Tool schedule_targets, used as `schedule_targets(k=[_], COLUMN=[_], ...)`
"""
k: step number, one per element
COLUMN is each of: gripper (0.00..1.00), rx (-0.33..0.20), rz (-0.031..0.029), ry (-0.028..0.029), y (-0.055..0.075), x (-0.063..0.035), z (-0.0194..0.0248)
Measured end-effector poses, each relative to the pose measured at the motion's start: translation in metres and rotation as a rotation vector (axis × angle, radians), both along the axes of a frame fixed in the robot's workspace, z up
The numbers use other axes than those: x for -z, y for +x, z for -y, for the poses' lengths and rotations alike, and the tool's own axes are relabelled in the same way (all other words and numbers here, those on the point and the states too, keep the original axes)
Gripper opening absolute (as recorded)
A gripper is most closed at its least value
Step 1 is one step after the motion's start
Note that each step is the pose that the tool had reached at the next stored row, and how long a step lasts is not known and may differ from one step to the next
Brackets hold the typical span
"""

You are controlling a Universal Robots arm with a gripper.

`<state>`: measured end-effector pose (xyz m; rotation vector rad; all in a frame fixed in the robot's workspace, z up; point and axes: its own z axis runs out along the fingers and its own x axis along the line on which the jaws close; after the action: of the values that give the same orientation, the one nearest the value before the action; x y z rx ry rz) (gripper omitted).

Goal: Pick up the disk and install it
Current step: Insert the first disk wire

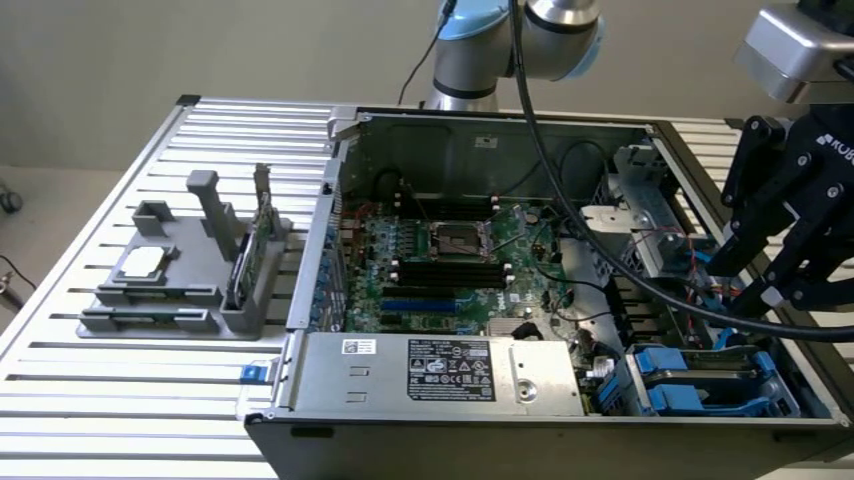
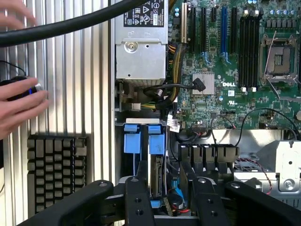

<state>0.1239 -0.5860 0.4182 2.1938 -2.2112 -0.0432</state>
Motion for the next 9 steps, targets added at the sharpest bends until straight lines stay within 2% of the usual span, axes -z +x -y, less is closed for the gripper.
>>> schedule_targets(k=[7, 8, 9], gripper=[0.40, 0.38, 0.32], rx=[0.000, 0.000, 0.000], rz=[0.0000, 0.0000, 0.0000], ry=[0.0000, 0.0000, 0.0000], y=[0.0000, 0.0000, 0.0000], x=[0.0000, 0.0000, 0.0000], z=[0.0000, 0.0000, 0.0000])
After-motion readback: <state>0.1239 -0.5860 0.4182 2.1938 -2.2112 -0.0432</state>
